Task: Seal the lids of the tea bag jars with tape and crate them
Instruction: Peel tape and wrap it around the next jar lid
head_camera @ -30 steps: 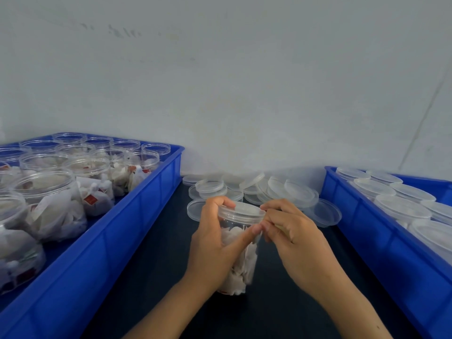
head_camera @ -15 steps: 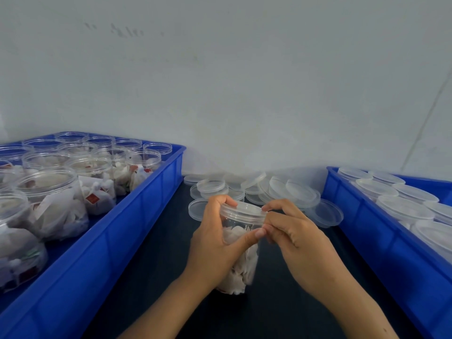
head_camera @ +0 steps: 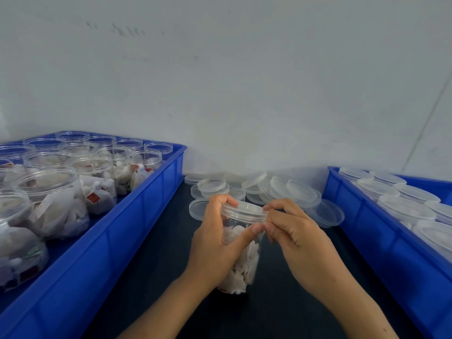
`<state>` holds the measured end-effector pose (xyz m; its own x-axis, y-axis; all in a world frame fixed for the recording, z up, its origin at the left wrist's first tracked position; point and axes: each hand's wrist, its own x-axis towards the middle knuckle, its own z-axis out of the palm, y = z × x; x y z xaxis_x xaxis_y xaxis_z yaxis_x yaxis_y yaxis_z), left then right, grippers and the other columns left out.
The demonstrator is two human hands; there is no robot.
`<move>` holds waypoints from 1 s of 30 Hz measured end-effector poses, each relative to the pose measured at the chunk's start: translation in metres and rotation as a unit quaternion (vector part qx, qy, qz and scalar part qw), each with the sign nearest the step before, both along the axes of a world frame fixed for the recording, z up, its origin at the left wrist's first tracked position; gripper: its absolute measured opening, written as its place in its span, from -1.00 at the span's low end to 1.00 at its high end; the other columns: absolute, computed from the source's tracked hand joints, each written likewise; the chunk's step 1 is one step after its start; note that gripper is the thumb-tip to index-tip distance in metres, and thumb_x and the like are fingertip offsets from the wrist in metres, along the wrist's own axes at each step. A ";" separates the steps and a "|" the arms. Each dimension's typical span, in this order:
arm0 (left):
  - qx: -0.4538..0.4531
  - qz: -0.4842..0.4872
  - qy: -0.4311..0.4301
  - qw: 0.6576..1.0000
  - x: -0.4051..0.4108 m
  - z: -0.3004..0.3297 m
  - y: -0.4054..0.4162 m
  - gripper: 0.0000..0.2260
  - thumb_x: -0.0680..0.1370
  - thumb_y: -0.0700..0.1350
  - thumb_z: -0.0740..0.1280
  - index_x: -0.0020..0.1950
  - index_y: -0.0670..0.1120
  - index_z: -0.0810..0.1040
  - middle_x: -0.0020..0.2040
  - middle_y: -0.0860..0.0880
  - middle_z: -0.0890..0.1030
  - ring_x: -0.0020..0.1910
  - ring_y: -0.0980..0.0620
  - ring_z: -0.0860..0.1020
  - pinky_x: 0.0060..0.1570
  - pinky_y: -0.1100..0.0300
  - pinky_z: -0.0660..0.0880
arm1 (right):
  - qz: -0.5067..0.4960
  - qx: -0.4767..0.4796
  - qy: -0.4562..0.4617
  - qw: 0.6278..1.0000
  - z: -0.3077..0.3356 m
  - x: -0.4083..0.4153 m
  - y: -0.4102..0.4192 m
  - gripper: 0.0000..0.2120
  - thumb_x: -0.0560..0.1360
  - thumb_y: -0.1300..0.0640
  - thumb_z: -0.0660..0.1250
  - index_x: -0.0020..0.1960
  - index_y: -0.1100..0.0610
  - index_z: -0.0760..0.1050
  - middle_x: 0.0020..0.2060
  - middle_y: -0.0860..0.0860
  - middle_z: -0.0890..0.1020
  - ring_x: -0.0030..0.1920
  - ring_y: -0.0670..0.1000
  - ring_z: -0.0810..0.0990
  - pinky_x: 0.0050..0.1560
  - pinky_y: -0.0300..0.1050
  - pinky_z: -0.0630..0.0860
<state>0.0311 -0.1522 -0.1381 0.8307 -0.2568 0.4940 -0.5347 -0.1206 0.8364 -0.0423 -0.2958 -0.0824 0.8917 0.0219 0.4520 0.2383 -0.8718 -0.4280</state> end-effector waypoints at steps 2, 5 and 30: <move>-0.008 0.002 0.000 1.000 -0.001 0.000 0.000 -0.46 0.28 0.50 0.31 0.12 0.29 0.28 0.04 0.17 0.59 0.03 0.17 0.60 0.06 0.02 0.56 | -0.003 -0.003 0.001 1.000 0.001 0.000 0.000 -0.66 0.59 0.01 0.16 -0.36 -0.13 0.31 0.07 -0.35 0.38 -0.13 -0.09 0.48 -0.13 -0.02 0.52; -0.007 0.007 -0.003 1.000 -0.002 0.001 -0.002 -0.44 0.27 0.50 0.31 0.12 0.27 0.29 0.03 0.14 0.59 0.02 0.13 0.60 0.04 0.00 0.57 | -0.003 -0.012 -0.003 1.000 0.002 -0.001 0.001 -0.65 0.59 0.04 0.18 -0.37 -0.12 0.28 0.07 -0.34 0.39 -0.13 -0.10 0.48 -0.16 -0.06 0.51; -0.026 -0.006 0.000 1.000 0.006 0.004 0.010 -0.60 0.30 0.30 0.40 0.05 0.26 0.40 0.04 0.26 0.60 -0.03 0.22 0.64 -0.05 0.19 0.61 | -0.058 -0.069 0.135 0.987 -0.006 -0.008 -0.008 -0.87 0.65 -0.11 -0.09 0.10 -0.22 0.21 -0.39 -0.07 0.44 -0.41 -0.12 0.43 -0.29 -0.19 0.45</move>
